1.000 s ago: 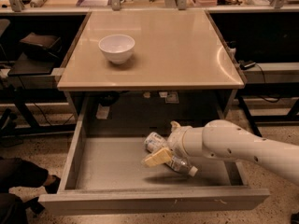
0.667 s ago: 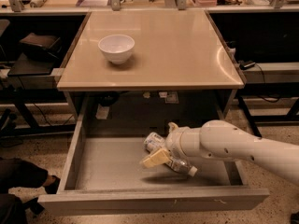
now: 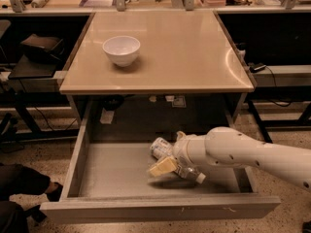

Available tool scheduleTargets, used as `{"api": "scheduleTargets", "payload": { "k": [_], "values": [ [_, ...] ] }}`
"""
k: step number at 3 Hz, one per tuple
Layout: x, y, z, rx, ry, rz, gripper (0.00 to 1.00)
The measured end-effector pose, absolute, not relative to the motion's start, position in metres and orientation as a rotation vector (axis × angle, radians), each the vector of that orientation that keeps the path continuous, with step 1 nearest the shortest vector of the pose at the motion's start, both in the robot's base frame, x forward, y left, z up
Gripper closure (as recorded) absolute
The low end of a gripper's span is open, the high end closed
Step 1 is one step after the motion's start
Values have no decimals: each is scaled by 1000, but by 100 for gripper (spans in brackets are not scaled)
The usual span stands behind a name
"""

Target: Pick blue plastic bottle from top drawer and place on counter

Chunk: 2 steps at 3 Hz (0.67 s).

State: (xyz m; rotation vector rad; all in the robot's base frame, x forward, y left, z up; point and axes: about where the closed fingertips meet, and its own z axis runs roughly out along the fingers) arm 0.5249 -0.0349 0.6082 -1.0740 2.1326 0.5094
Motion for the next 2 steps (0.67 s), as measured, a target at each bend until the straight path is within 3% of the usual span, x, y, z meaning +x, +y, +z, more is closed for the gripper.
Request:
{"api": "scheduleTargets", "payload": {
  "k": [2],
  "values": [
    [525,-35,608,-1074,2133,509,42]
  ]
}}
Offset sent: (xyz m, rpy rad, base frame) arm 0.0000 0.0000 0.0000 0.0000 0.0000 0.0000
